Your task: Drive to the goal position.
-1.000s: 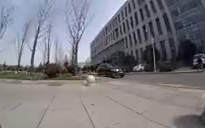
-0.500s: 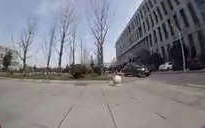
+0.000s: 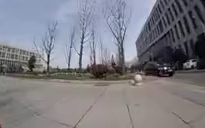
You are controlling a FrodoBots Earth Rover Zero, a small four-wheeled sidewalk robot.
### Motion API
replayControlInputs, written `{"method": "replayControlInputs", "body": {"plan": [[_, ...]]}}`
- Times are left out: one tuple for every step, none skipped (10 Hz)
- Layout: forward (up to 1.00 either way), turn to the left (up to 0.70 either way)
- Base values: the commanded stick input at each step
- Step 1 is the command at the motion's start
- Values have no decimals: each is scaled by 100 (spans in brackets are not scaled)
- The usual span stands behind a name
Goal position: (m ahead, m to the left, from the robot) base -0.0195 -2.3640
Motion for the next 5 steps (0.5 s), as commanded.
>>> {"method": "replayControlInputs", "body": {"plan": [[0,70],[0,70],[0,70],[0,70],[0,70]]}}
